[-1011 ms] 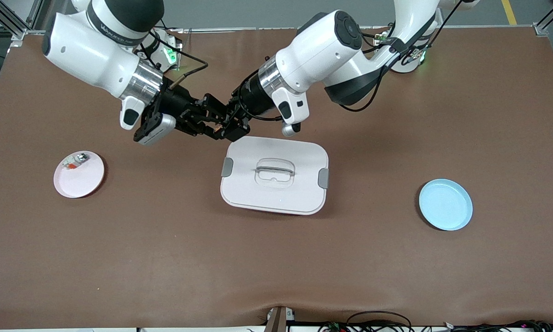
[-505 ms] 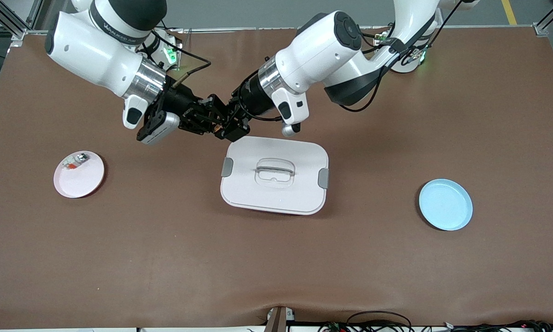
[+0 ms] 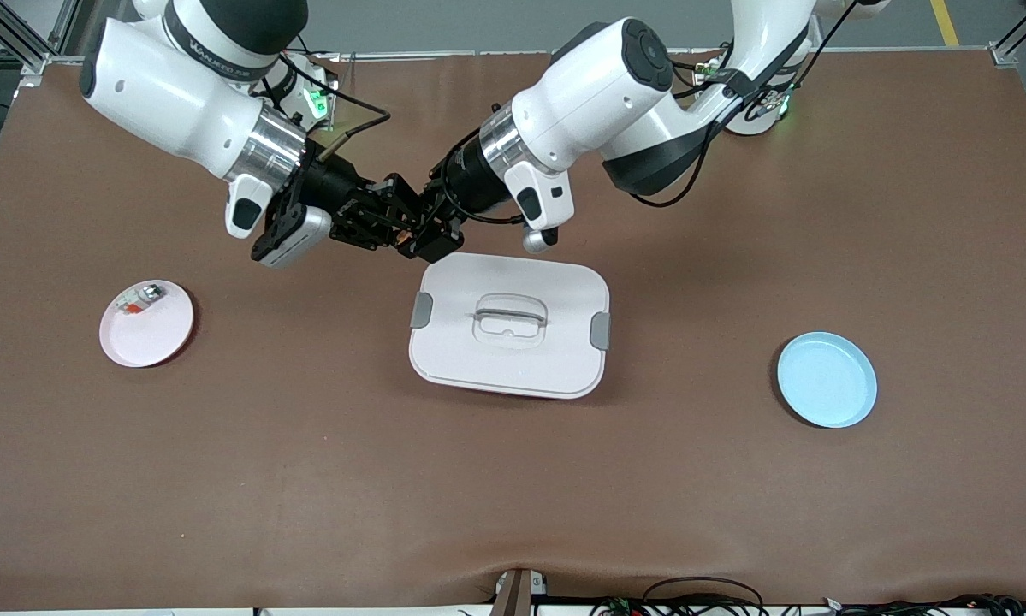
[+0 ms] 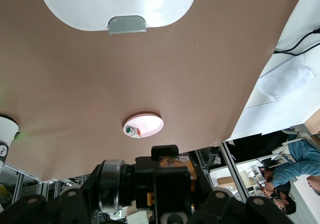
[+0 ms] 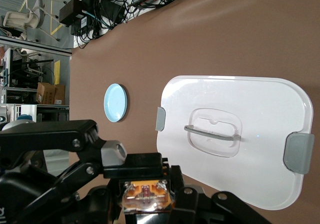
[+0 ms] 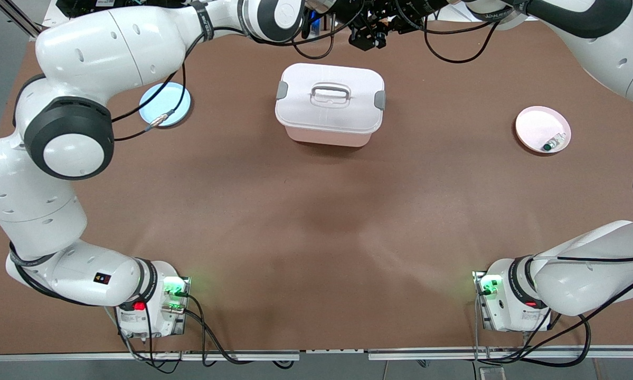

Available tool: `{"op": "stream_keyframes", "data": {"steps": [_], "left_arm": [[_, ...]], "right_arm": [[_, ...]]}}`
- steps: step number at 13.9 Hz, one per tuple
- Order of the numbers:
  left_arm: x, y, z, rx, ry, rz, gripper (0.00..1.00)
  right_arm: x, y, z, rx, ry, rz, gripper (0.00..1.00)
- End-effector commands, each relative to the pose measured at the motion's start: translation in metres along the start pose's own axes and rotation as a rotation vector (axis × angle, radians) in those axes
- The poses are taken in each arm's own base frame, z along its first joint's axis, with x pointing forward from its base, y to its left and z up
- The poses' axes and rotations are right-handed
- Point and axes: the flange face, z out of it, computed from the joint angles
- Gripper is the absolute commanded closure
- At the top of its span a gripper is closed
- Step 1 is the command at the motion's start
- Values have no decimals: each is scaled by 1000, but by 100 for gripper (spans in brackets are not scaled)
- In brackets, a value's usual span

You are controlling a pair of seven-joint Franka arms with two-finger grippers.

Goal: Transfer orange switch to right arm and place
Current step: 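Close the right gripper on the switch held by the left gripper, then open the left gripper while the right gripper carries the switch away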

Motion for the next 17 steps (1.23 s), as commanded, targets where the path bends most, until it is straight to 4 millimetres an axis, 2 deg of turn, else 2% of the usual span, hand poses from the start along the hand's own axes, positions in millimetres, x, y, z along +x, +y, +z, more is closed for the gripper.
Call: {"op": "stream_keyframes", "data": {"steps": [1,2,6,9,12,14,16,17], "left_arm": [[-2,3,-8,-12,-6,-15,8],[-1,4,-8,-13,-5,-17,0],[2,12,-22,-35,0,-18,0],[3,20,-49,-35,33,-15,0],[6,23,-75,-12,87,-7,0],[17,28,-85,9,145,13,0],[20,25,-95,42,197,108,0],[16,19,-102,69,235,222,0]], "right_arm": [[6,-3,-4,-25,10,-41,100],[9,1,-4,-29,11,-35,100],[15,13,-3,-52,9,-145,100],[26,44,-3,-101,-50,-320,100],[30,72,-17,-251,-143,-472,100],[31,96,-29,-352,-235,-578,100],[37,125,-50,-383,-309,-696,100],[40,142,-62,-401,-356,-787,100]]}}
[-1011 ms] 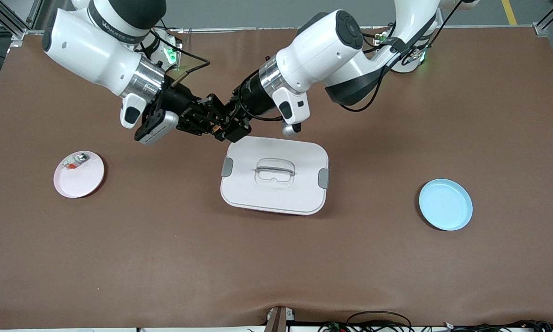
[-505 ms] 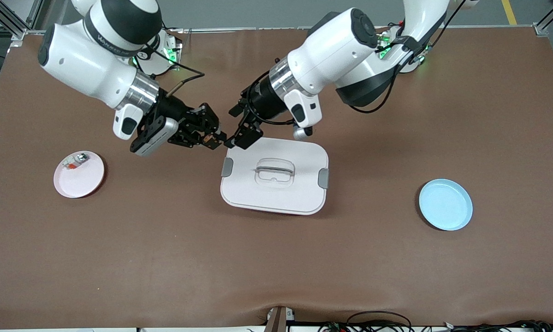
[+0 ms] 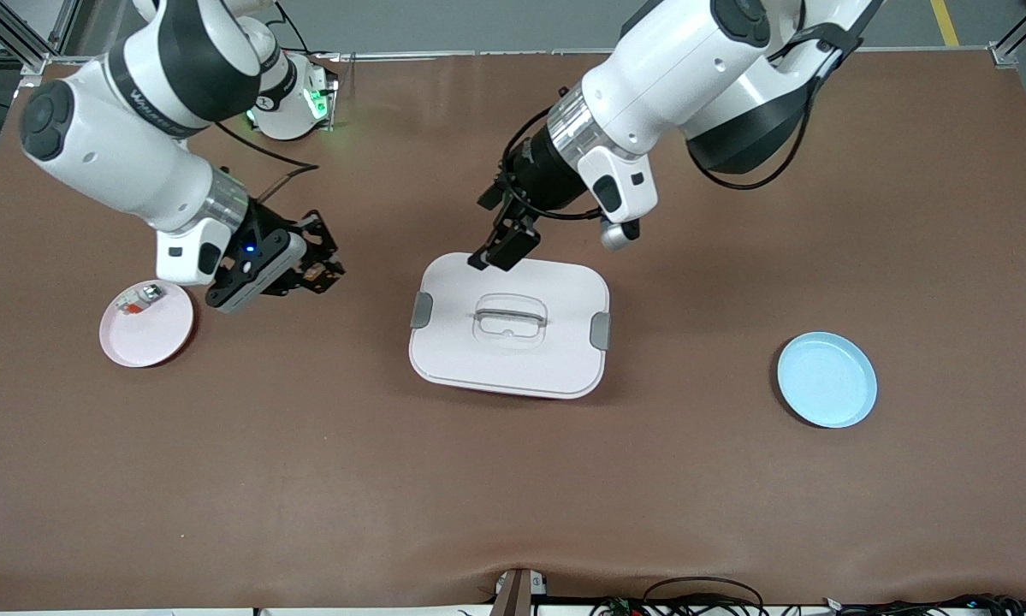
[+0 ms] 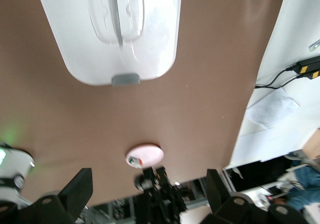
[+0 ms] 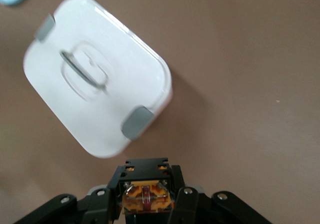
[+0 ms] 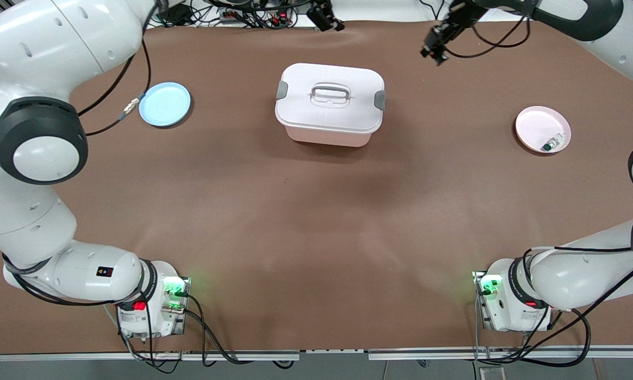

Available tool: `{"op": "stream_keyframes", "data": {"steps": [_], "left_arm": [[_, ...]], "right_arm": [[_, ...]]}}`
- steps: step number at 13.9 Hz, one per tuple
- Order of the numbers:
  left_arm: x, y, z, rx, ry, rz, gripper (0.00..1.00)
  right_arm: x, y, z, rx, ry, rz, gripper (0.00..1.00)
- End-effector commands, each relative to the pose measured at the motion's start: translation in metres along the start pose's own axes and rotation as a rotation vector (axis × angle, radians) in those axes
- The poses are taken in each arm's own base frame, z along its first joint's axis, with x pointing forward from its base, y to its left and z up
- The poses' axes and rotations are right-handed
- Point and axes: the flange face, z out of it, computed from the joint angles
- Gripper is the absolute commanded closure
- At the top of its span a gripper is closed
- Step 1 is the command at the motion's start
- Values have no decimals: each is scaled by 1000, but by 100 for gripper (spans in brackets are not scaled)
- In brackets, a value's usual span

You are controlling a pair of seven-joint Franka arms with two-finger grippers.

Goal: Transfer orange switch to right arm and place
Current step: 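Open the left gripper while the right gripper carries the switch away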

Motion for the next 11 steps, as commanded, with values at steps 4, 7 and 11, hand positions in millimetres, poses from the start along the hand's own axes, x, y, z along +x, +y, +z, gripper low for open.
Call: {"op": "stream_keyframes", "data": {"steps": [4,7,11], "left_arm": [[6,-21,-37,111,207,367,0],[26,-21,-63,185,257,514,0],[83,-12,-97,331,287,701,0]], "right_arm": [[-76,97,-25,-71,-146,-349,100],[-120,133,-29,-102,-218,-472,100],[-188,177,-2,-174,-228,-671,100]]}}
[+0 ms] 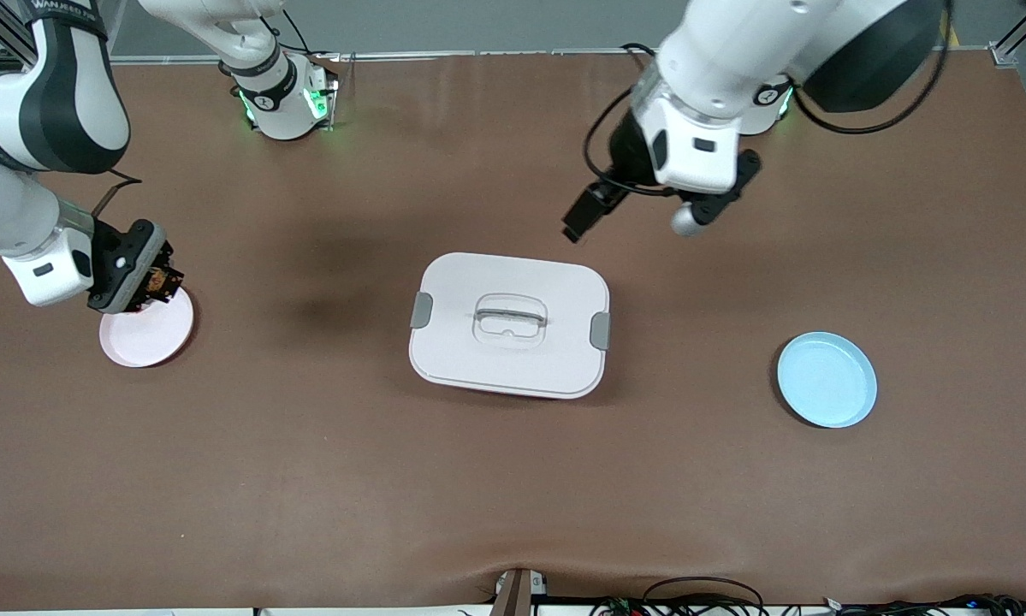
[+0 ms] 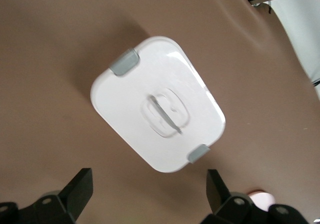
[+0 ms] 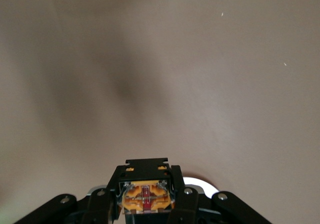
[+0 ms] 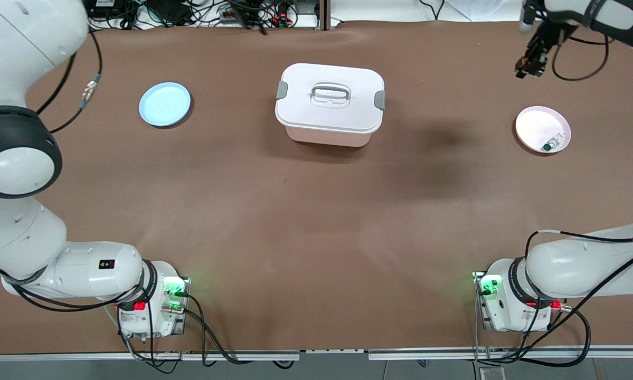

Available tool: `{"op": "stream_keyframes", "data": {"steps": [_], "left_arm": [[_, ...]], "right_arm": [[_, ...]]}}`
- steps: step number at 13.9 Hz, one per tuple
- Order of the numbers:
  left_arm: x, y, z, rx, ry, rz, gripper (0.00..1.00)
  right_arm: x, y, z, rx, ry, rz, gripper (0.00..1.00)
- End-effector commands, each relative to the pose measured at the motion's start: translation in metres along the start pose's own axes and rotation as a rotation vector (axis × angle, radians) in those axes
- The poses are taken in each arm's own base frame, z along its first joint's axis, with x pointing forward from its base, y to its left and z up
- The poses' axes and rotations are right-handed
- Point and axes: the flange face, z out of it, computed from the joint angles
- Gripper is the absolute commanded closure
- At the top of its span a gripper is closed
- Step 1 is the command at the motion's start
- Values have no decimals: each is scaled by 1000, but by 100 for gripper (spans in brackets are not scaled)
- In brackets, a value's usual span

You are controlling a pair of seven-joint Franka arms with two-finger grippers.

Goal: Transfer orange switch to right arm and place
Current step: 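Open the left gripper while the right gripper carries the switch away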

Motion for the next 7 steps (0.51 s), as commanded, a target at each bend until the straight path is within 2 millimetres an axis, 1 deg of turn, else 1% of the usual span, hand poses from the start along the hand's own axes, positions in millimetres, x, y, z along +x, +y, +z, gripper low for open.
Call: {"op": "stream_keyframes", "data": {"steps": [1,2,3,4,6,7], "left_arm": [[8,-23,-24,73,42,184,0],[25,-35,-39,80,78,227,0],[45,-44,-42,103,74,271,0],[58,-51,-43,122,66,313,0],[86,-69,-53,162,78,384,0],[97,-76,-57,182,85,424,0]], "right_arm": [[-49,-14,31,-74,-16,-165,100],[-62,-12,37,-98,-19,-205,100],[-75,-12,44,-109,-22,-218,100],[-84,-13,53,-109,-27,-217,100],[-93,-15,68,-107,-71,-245,100],[-99,-13,76,-102,-86,-249,100]]}}
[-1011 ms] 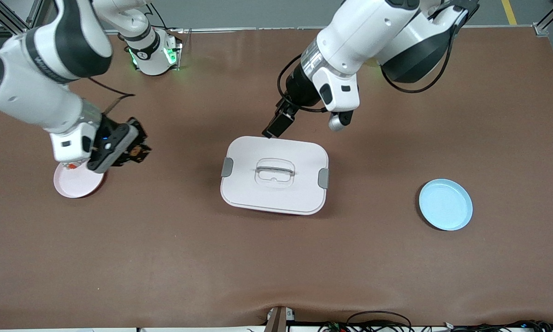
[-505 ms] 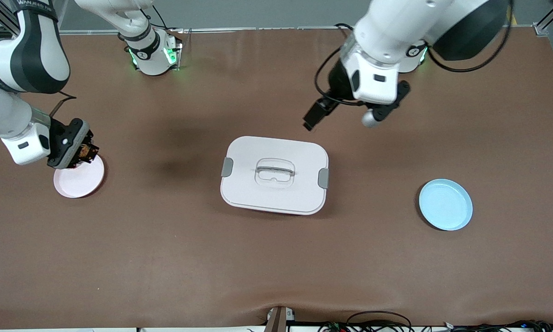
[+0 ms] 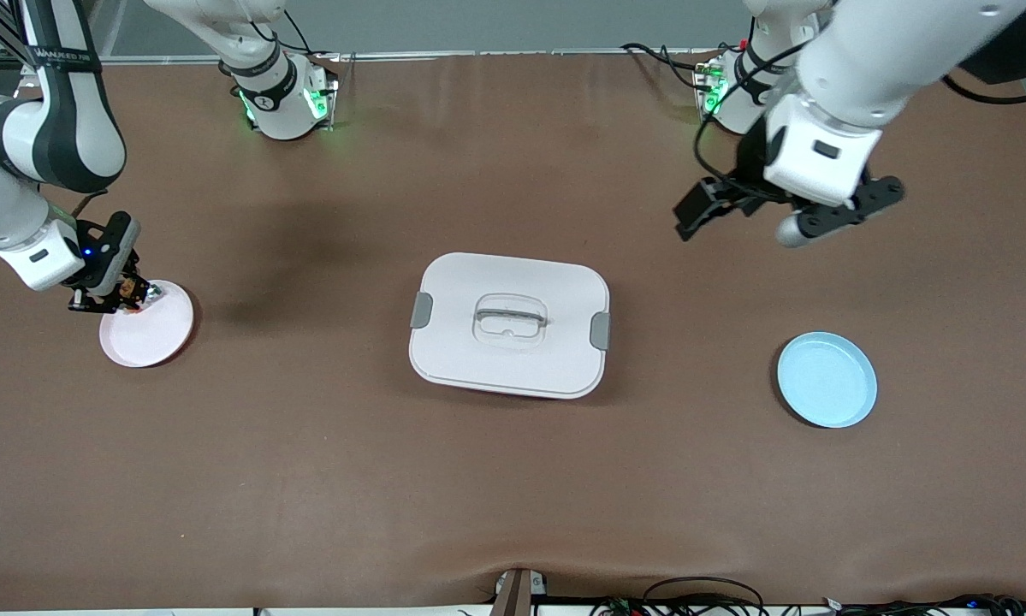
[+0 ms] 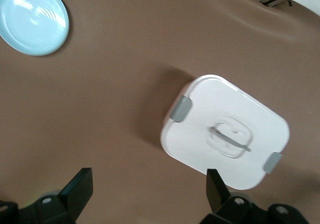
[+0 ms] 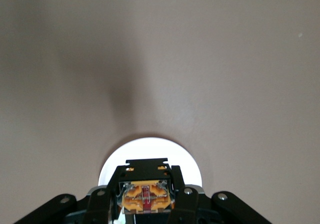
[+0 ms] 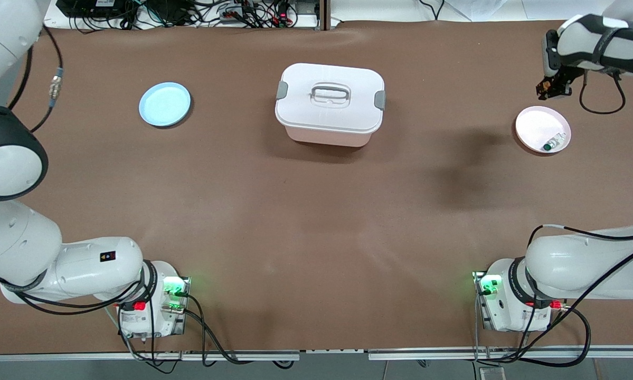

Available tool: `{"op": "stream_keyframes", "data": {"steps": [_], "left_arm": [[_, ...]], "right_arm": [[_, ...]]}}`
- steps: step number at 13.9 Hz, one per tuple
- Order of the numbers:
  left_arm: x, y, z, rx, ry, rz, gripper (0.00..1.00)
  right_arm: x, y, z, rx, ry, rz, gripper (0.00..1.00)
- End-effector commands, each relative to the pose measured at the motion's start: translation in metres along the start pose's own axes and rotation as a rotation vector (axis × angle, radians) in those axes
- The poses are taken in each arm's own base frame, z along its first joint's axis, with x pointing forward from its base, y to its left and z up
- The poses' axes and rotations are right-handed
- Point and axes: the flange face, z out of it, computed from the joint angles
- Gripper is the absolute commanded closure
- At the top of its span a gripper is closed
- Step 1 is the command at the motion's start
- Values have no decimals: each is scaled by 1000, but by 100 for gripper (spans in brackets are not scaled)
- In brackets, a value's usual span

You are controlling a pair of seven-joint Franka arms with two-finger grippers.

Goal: Transfer orange switch to right arm and place
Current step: 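Lower the switch onto the white plate with the right gripper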

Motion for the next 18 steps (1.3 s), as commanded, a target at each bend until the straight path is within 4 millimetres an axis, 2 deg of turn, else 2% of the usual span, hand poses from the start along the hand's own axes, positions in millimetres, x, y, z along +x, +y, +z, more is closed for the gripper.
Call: {"op": "stream_keyframes", "data": {"steps": [1,3,6,10,12,16,18], "left_arm": [[18,-33,-7,60,22,107,0],[45,-65,-11,57,22,158,0],[66,-94,-18,59,31,227,0],[76,-107,-17,134,68,251,0],[79,-107,-16,187,97,264,0],[84,-116,-11,184,76,235,0],[96,-139,-14,174,62,192,0]], "right_arm": [[-7,-7,19,14,-44,-46,100],[-15,-5,35,10,-56,-44,100],[-28,-6,59,-14,-82,-51,100],[-45,-11,87,-14,-99,-50,100],[-45,-13,102,-14,-99,-54,100],[-47,-16,129,-11,-96,-58,100],[-47,-17,139,-1,-97,-66,100]]}}
